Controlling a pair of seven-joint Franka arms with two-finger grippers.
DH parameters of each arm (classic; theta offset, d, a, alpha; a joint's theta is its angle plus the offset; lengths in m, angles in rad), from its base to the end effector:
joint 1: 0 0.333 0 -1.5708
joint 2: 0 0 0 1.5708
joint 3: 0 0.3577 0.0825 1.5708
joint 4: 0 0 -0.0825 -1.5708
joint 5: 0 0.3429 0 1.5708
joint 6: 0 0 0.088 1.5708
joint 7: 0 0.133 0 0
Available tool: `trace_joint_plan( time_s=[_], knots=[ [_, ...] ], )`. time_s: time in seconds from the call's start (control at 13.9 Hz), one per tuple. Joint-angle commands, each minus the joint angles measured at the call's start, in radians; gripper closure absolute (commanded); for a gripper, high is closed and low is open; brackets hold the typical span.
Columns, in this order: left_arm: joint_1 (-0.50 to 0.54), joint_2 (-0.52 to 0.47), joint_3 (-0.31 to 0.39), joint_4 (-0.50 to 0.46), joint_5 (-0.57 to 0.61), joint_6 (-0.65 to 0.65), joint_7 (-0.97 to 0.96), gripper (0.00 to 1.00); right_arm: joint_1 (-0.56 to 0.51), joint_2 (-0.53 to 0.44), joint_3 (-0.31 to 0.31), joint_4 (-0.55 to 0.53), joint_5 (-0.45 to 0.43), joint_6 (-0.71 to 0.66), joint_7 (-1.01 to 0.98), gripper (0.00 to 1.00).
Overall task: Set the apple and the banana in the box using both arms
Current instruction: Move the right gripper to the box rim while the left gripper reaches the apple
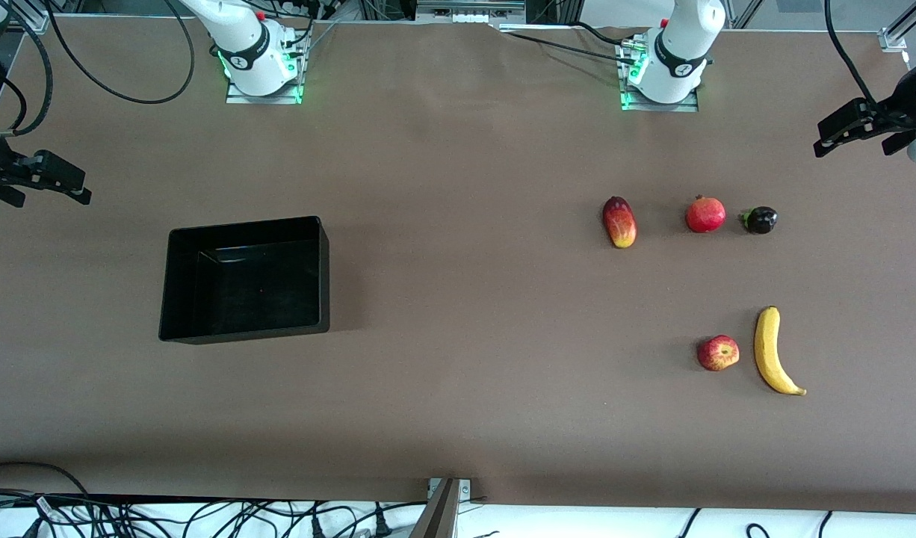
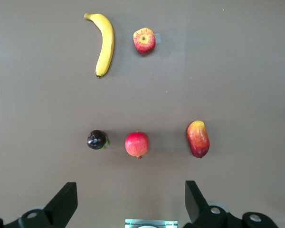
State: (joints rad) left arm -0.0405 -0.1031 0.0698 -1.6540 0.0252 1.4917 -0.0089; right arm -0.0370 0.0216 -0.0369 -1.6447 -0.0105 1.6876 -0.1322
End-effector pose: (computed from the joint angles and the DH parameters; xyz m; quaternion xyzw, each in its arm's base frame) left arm 0.4661 0.0193 0.6485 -0.9993 -0.0194 0.0298 0.0087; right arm 0.5287 -0.0402 0.6072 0.9995 0.0297 0.0100 0.0067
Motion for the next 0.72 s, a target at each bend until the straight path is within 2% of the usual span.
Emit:
trace_joint_plan(
  time_s=[0.0,0.43,0.65],
  knots=[
    [-0.006,0.020,0.002,0.042,-0.025,-0.030,-0.008,0.00,-0.008,0.003,0.006,0.019,-0.002,-0.017,0.012,0.00],
    [-0.006,0.023,0.002,0.042,-0.024,-0.030,-0.009,0.00,-0.008,0.005,0.006,0.034,-0.005,-0.019,0.005,0.00],
    [-0.004,0.074,0.002,0.072,-0.025,-0.025,-0.028,0.00,-0.003,0.006,0.011,0.029,-0.005,-0.032,0.003,0.00]
  ],
)
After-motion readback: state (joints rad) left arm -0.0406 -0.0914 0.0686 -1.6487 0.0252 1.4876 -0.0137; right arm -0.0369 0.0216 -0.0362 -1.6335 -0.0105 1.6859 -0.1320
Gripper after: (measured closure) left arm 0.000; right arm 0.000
